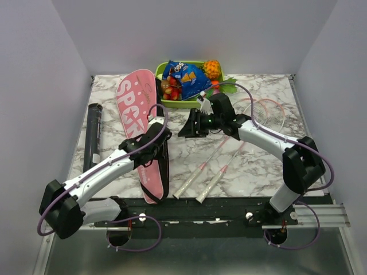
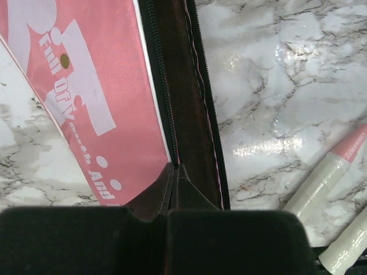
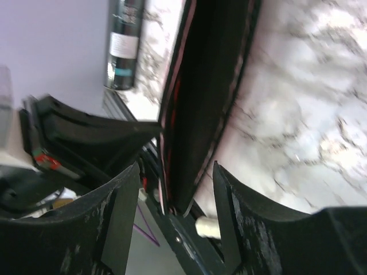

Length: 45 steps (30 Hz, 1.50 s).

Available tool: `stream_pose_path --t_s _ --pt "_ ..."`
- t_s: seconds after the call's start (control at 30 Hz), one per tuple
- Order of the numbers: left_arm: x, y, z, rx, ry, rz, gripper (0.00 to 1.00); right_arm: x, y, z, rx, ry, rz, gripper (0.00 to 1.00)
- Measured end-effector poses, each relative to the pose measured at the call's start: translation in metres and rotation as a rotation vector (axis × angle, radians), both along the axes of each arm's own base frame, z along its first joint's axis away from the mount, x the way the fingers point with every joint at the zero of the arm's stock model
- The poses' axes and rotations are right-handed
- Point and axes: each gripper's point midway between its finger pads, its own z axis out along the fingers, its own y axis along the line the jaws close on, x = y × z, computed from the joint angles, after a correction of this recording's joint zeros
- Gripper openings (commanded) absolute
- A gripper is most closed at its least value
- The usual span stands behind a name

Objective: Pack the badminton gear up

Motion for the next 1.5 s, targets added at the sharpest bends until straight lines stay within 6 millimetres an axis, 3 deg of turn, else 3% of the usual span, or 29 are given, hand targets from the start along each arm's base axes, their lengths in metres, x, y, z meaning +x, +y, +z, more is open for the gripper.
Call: stream_pose_path --t_s 0.1,0.2,0.5,0.9,1.13,1.33,1.5 --pt "-0.008 0.000 0.005 -0.043 -0.019 -0.021 0.00 0.010 0.017 0.015 0.046 0.000 0.014 0.62" --pt "-0.010 -0.002 0.011 -0.079 -0.044 -0.043 0.00 0.017 0.035 0.018 0.066 0.021 0.031 0.62" --pt "-0.021 -0.008 0.021 -0.138 -0.073 -0.122 0.00 0.025 0.078 -0.006 0.061 0.108 0.060 0.62" --pt "-0.026 -0.013 0.032 -0.179 -0.106 -0.177 0.00 0.037 0.128 -0.017 0.068 0.116 0.108 0.62" --pt "-0.028 -0.011 0.034 -0.183 -0.116 -0.180 0.00 0.036 0.121 -0.037 -0.010 0.126 0.072 0.62" --pt "-0.029 -0.001 0.024 -0.128 -0.089 -0.148 0.00 0.030 0.094 -0.069 -0.142 0.133 0.013 0.62" --pt "-0.028 0.005 0.017 -0.092 -0.073 -0.118 0.00 0.031 0.087 -0.073 -0.175 0.115 -0.004 0.62"
